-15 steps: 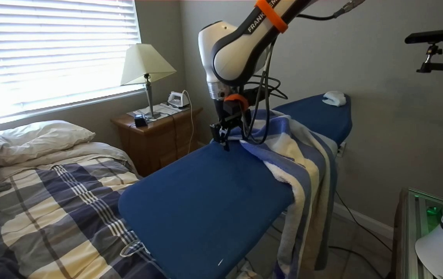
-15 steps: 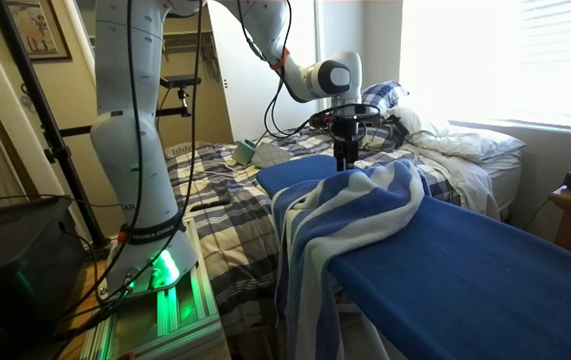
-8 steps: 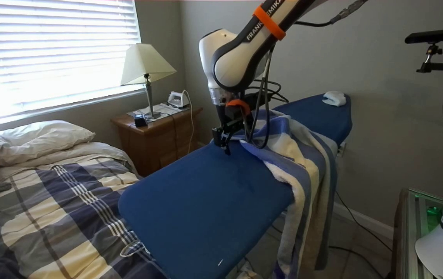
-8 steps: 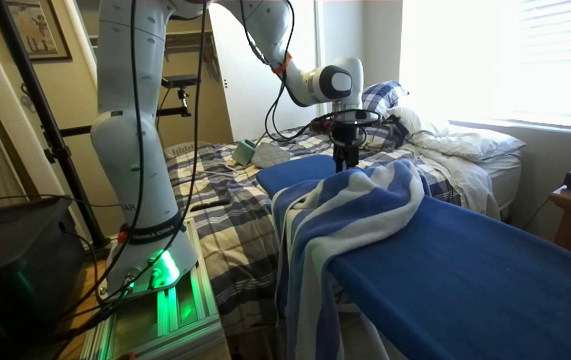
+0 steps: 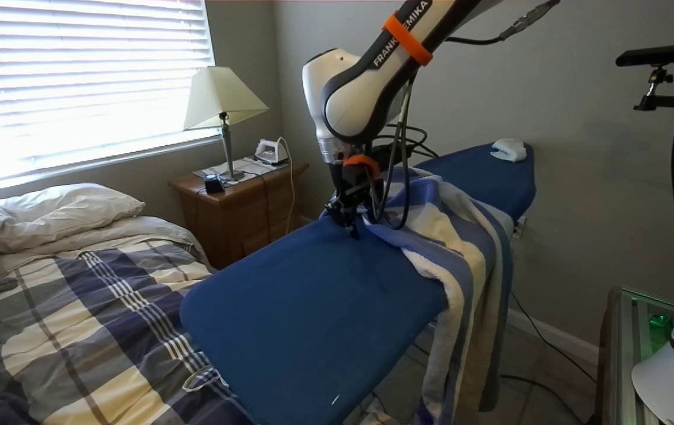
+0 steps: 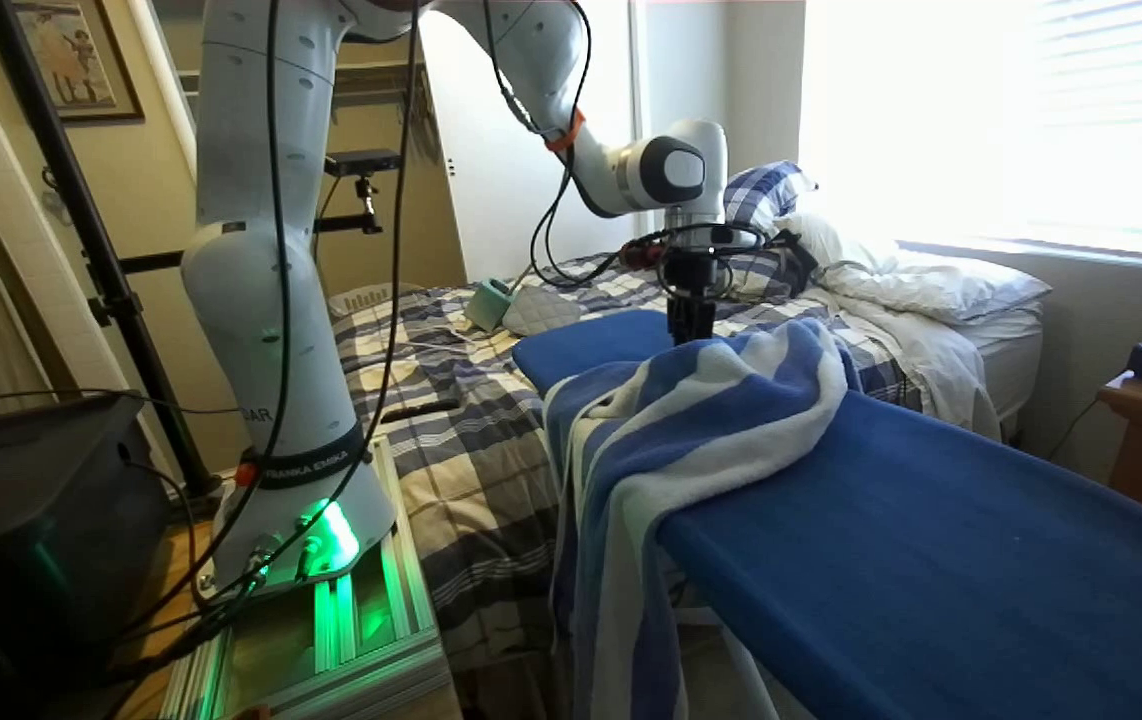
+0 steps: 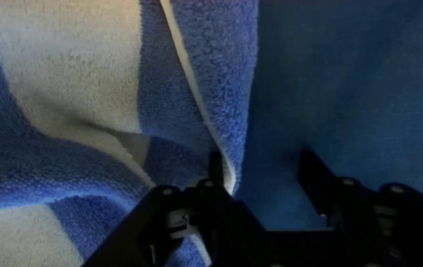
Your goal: Unfold the towel
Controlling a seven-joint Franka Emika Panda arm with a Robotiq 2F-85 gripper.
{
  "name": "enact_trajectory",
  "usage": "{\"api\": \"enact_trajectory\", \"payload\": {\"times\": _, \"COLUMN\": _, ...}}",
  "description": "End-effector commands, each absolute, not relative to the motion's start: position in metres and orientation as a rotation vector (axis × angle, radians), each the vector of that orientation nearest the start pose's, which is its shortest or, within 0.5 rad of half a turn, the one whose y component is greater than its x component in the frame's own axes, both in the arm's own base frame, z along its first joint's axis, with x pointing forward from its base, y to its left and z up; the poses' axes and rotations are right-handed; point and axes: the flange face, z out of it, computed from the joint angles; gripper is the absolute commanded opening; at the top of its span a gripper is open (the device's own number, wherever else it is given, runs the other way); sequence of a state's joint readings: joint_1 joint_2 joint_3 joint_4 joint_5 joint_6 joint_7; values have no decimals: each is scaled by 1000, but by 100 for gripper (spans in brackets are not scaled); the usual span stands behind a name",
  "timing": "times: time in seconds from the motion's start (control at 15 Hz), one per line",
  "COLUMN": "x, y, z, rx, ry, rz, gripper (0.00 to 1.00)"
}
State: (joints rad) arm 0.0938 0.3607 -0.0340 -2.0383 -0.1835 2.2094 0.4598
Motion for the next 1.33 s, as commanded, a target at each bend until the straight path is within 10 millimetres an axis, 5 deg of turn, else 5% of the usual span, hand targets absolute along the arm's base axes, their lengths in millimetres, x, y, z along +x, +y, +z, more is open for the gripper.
{"api": "enact_trajectory", "payload": {"times": 0.0, "x": 572, "y": 24, "z": 249, "rx": -3275, "ry": 451, "rz": 263, "gripper": 25}}
{"api": "enact_trajectory", "payload": {"times": 0.27, "x": 572, "y": 17, "z": 250, "rx": -3271, "ry": 470, "rz": 259, "gripper": 1}}
{"api": "enact_trajectory", "payload": {"times": 0.67, "x": 575, "y": 19, "z": 271, "rx": -3269, "ry": 495, "rz": 134, "gripper": 1}}
{"api": "enact_trajectory", "payload": {"times": 1.0, "x": 595, "y": 64, "z": 326, "rx": -3263, "ry": 287, "rz": -263, "gripper": 1}}
{"api": "enact_trajectory", "payload": {"times": 1.27, "x": 602, "y": 104, "z": 348, "rx": -3197, "ry": 77, "rz": -445, "gripper": 1}}
